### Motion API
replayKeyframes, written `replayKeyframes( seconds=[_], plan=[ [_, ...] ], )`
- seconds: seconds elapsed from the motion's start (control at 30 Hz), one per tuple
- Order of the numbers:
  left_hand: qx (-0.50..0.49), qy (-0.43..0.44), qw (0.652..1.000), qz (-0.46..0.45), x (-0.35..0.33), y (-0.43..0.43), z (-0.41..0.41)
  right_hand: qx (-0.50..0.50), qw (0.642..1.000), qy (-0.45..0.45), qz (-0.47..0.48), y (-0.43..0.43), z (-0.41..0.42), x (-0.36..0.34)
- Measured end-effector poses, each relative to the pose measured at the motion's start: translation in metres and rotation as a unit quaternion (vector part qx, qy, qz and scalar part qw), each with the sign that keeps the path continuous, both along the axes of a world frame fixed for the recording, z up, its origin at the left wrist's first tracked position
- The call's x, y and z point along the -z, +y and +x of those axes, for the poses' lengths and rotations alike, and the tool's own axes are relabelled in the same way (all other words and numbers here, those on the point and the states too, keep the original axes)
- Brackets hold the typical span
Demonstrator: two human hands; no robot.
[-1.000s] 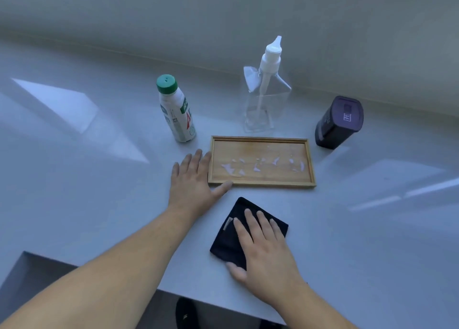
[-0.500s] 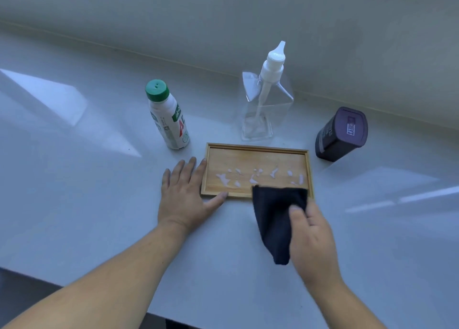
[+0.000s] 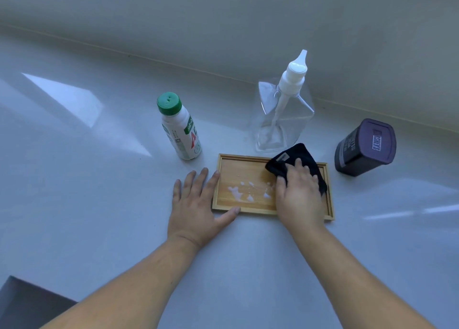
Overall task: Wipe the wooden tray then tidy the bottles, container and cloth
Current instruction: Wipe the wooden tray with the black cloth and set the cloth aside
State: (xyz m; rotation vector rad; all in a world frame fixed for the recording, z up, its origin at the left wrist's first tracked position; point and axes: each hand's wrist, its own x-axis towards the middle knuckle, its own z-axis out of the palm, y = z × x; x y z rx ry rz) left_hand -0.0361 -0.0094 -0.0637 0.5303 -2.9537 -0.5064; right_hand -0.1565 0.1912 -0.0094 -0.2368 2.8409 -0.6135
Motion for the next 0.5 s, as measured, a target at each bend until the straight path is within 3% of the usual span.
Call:
replayKeyframes(
  seconds=[0.17,0.3,0.5],
  plan=[
    [0.005,-0.015,1.000,0.001,0.000,0.000,-0.001,-0.074,0.996,0.035,0.019,-0.053,0.020,0.010],
    [0.010,-0.027,1.000,0.011,0.000,-0.003,-0.001,-0.171,0.985,0.013,-0.036,-0.097,0.037,0.010],
    [0.000,-0.018,1.000,0.007,-0.001,-0.001,-0.002,-0.210,0.977,0.008,-0.041,-0.038,0.019,0.004]
  ],
)
